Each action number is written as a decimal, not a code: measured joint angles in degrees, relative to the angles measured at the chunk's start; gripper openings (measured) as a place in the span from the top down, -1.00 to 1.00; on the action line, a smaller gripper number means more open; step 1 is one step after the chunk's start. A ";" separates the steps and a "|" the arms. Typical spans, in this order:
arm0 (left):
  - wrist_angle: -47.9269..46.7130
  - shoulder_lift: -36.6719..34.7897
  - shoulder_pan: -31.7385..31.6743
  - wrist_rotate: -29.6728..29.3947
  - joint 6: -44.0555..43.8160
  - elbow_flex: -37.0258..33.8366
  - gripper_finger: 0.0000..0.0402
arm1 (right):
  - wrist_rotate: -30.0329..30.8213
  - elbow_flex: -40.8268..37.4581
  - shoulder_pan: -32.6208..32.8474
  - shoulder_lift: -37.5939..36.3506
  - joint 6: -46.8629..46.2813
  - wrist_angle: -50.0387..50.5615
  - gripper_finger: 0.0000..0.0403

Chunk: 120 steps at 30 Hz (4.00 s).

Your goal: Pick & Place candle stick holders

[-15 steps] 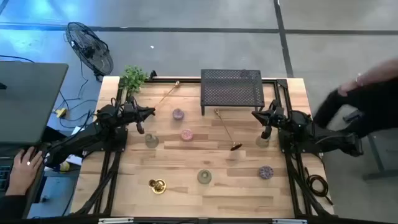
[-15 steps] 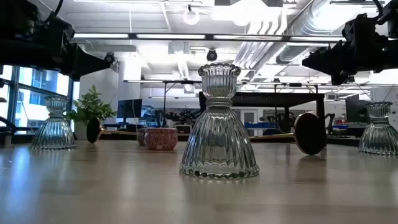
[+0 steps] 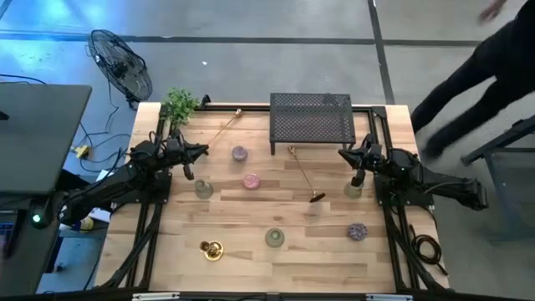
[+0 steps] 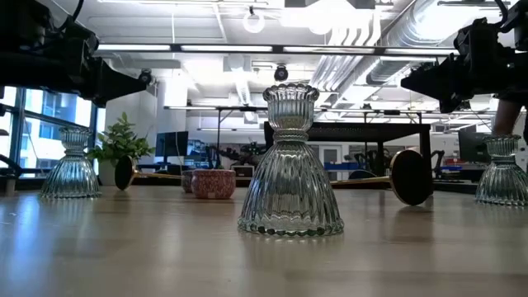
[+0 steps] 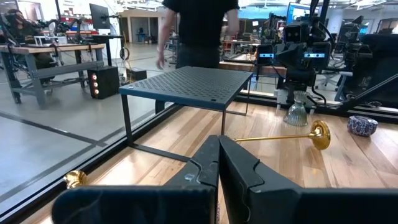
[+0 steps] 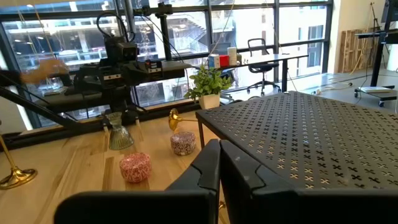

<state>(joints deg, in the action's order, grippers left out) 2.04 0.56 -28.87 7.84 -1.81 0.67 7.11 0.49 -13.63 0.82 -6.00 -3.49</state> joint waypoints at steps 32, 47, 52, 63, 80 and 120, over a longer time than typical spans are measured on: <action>-0.01 0.01 -0.01 0.16 0.00 0.00 1.00 | 0.00 0.00 0.02 0.00 0.00 0.00 1.00; 0.00 0.00 -0.02 -0.06 0.00 0.00 1.00 | 0.00 0.00 0.02 0.02 0.00 0.00 1.00; -0.01 0.00 0.00 -0.04 0.00 0.00 1.00 | 0.00 0.02 0.00 0.00 0.00 0.00 1.00; -0.01 0.00 -0.02 0.00 -0.02 0.00 1.00 | 0.00 0.00 0.01 0.00 0.00 0.00 1.00; 0.00 0.00 0.00 0.23 -0.02 0.00 1.00 | 0.44 0.00 0.02 0.02 -9.61 -6.04 1.00; -0.52 0.06 0.00 -2.88 -8.54 0.00 1.00 | 11.14 39.97 4.77 40.59 -13.02 30.99 1.00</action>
<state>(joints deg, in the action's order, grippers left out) 1.52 0.62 -28.86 4.96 -10.35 0.67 18.25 40.46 -8.85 41.41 -19.02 27.50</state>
